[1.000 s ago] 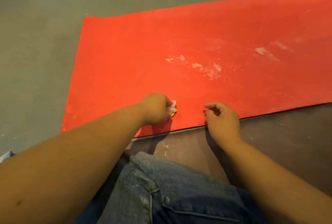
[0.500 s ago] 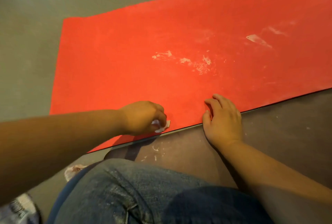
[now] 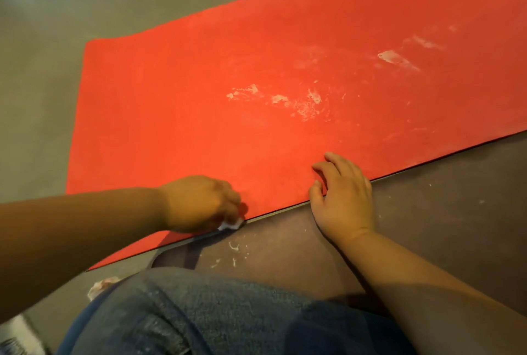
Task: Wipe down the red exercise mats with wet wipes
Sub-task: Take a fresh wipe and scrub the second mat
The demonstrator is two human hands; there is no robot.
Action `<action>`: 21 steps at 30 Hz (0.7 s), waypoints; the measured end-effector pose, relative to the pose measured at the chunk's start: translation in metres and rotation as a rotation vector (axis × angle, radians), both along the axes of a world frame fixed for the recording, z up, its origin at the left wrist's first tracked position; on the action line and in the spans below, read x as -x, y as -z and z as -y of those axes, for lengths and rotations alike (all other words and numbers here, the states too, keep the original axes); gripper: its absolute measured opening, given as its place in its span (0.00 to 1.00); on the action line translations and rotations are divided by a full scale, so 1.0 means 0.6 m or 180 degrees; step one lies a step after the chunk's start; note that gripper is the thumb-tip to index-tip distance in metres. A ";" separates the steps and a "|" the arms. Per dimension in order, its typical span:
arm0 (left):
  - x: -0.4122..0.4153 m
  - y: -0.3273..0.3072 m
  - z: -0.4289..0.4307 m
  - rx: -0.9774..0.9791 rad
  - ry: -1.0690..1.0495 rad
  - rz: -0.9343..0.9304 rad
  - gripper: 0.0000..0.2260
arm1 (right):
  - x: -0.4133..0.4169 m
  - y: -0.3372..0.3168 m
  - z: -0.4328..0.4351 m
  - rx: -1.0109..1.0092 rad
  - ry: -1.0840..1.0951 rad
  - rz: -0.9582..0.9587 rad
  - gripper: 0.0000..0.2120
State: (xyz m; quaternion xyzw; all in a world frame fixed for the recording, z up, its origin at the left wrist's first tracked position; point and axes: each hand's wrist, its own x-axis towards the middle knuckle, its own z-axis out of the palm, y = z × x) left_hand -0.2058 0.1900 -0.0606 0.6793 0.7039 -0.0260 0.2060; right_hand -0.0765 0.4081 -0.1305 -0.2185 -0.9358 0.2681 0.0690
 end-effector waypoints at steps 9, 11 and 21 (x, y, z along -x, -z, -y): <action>-0.018 0.018 -0.095 -0.0414 -0.0189 -0.0183 0.06 | -0.001 -0.002 -0.004 0.0233 0.0042 -0.0271 0.18; -0.030 0.023 -0.108 -0.0353 -0.0301 -0.0149 0.05 | -0.001 -0.001 -0.007 0.0256 -0.0001 -0.0317 0.19; -0.041 0.017 -0.036 -0.0500 -0.0698 -0.0160 0.10 | -0.003 0.000 -0.004 0.0282 0.0022 -0.0325 0.18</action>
